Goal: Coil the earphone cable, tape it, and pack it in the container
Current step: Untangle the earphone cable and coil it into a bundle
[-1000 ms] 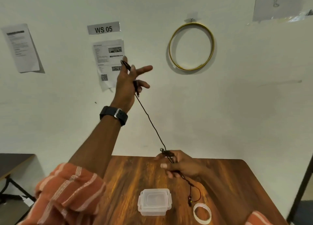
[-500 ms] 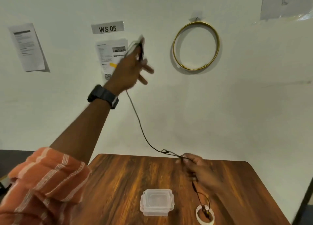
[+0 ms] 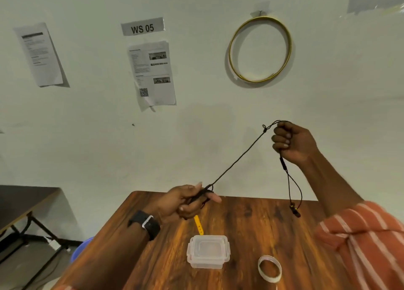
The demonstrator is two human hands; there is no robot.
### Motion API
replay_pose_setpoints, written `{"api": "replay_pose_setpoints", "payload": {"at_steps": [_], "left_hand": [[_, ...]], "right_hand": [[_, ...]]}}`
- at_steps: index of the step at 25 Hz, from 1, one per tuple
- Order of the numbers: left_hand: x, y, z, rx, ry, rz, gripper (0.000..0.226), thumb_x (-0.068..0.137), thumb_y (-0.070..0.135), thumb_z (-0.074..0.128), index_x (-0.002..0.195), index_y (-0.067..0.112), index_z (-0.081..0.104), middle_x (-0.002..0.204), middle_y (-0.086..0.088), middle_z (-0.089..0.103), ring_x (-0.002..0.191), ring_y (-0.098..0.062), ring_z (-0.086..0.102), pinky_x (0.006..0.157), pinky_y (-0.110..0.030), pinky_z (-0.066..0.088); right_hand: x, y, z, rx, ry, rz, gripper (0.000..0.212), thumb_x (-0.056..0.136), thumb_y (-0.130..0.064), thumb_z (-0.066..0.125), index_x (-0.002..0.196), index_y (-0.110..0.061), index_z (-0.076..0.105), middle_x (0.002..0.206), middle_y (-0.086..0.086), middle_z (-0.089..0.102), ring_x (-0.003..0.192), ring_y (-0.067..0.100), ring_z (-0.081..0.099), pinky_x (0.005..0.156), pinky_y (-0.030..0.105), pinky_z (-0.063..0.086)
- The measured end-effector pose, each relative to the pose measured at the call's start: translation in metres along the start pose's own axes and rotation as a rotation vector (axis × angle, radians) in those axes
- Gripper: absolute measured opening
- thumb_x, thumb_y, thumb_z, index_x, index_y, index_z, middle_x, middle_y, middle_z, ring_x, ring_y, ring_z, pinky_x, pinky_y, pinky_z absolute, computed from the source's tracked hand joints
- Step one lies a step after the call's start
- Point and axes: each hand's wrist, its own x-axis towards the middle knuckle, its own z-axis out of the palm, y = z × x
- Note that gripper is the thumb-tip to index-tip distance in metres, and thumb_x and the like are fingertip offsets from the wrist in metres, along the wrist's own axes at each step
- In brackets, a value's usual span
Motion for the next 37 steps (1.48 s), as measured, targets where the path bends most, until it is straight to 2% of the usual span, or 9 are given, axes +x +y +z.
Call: {"api": "replay_pose_setpoints", "payload": {"at_steps": [6, 11, 14, 17, 21, 25, 31, 34, 37], "left_hand": [[0.021, 0.045, 0.031, -0.428, 0.071, 0.412, 0.058, 0.100, 0.044, 0.035, 0.124, -0.004, 0.057, 0.037, 0.002, 0.027, 0.045, -0.008, 0.044, 0.080, -0.028, 0.045], [0.050, 0.130, 0.028, -0.479, 0.396, 0.732, 0.039, 0.104, 0.033, 0.035, 0.118, 0.002, 0.053, 0.051, 0.005, 0.041, 0.043, -0.006, 0.040, 0.071, -0.025, 0.053], [0.062, 0.150, 0.005, -0.197, 0.697, 0.806, 0.021, 0.105, 0.024, 0.037, 0.123, 0.016, 0.043, 0.063, 0.003, 0.060, 0.065, -0.018, 0.067, 0.082, -0.031, 0.051], [0.062, 0.133, -0.024, 0.374, 0.858, 0.605, 0.063, 0.105, 0.015, 0.036, 0.152, 0.023, -0.005, 0.079, -0.011, 0.071, 0.086, -0.029, 0.072, 0.088, -0.026, 0.053], [0.047, 0.080, -0.029, 0.910, 0.637, 0.135, 0.063, 0.103, 0.021, 0.041, 0.153, 0.029, 0.004, 0.067, -0.002, 0.069, 0.061, -0.004, 0.064, 0.083, -0.049, 0.053], [0.028, 0.032, 0.008, 0.283, 0.205, 0.021, 0.045, 0.105, 0.033, 0.030, 0.148, 0.019, 0.033, 0.053, -0.004, 0.044, 0.037, -0.009, 0.028, 0.043, -0.027, 0.031], [0.026, 0.048, 0.054, -0.452, -0.228, 0.315, 0.062, 0.101, 0.040, 0.033, 0.143, -0.006, 0.031, 0.044, 0.002, 0.033, 0.030, -0.006, 0.012, 0.039, -0.020, 0.026], [0.037, 0.090, 0.049, -0.433, 0.078, 0.550, 0.058, 0.104, 0.038, 0.025, 0.146, -0.001, 0.027, 0.048, 0.004, 0.042, 0.029, -0.006, 0.021, 0.041, -0.019, 0.031], [0.046, 0.114, 0.025, -0.030, 0.587, 0.606, 0.049, 0.105, 0.033, 0.032, 0.149, 0.013, 0.024, 0.060, -0.001, 0.060, 0.038, -0.013, 0.047, 0.053, -0.026, 0.051]], "right_hand": [[0.001, 0.088, -0.020, -0.433, 0.250, 0.262, 0.011, 0.088, -0.015, 0.048, 0.084, -0.014, 0.058, 0.047, -0.007, 0.029, 0.036, 0.008, 0.022, 0.040, 0.019, 0.022], [-0.049, 0.141, -0.010, -0.528, -0.003, 0.177, 0.029, 0.101, -0.025, 0.047, 0.103, -0.005, 0.067, 0.060, 0.000, 0.028, 0.053, 0.012, 0.026, 0.049, 0.023, 0.037], [-0.082, 0.143, 0.011, -0.531, -0.109, 0.142, 0.034, 0.101, -0.030, 0.044, 0.105, -0.004, 0.066, 0.061, 0.000, 0.028, 0.052, 0.011, 0.028, 0.051, 0.024, 0.037], [-0.110, 0.120, 0.033, -0.599, -0.143, 0.073, 0.032, 0.098, -0.034, 0.050, 0.093, -0.007, 0.066, 0.056, -0.002, 0.027, 0.047, 0.009, 0.025, 0.045, 0.021, 0.029], [-0.115, 0.076, 0.053, -0.551, -0.171, -0.075, 0.032, 0.091, -0.038, 0.057, 0.078, -0.009, 0.061, 0.057, -0.001, 0.024, 0.048, 0.010, 0.017, 0.042, 0.022, 0.017], [-0.076, 0.041, 0.062, -0.483, -0.097, -0.197, 0.027, 0.098, -0.029, 0.048, 0.079, -0.011, 0.056, 0.060, -0.002, 0.020, 0.049, 0.010, 0.013, 0.040, 0.020, 0.015], [-0.030, 0.082, 0.041, -0.562, 0.017, -0.134, 0.029, 0.099, -0.032, 0.049, 0.077, -0.018, 0.061, 0.059, -0.004, 0.027, 0.048, 0.009, 0.023, 0.041, 0.018, 0.026], [-0.049, 0.127, 0.043, -0.801, -0.048, -0.056, 0.019, 0.100, -0.023, 0.051, 0.098, -0.011, 0.066, 0.063, -0.002, 0.045, 0.057, 0.014, 0.041, 0.055, 0.024, 0.040], [-0.085, 0.159, 0.051, -0.956, -0.237, 0.065, 0.021, 0.097, -0.025, 0.057, 0.106, -0.008, 0.066, 0.068, 0.001, 0.054, 0.066, 0.016, 0.052, 0.068, 0.030, 0.046]]}}
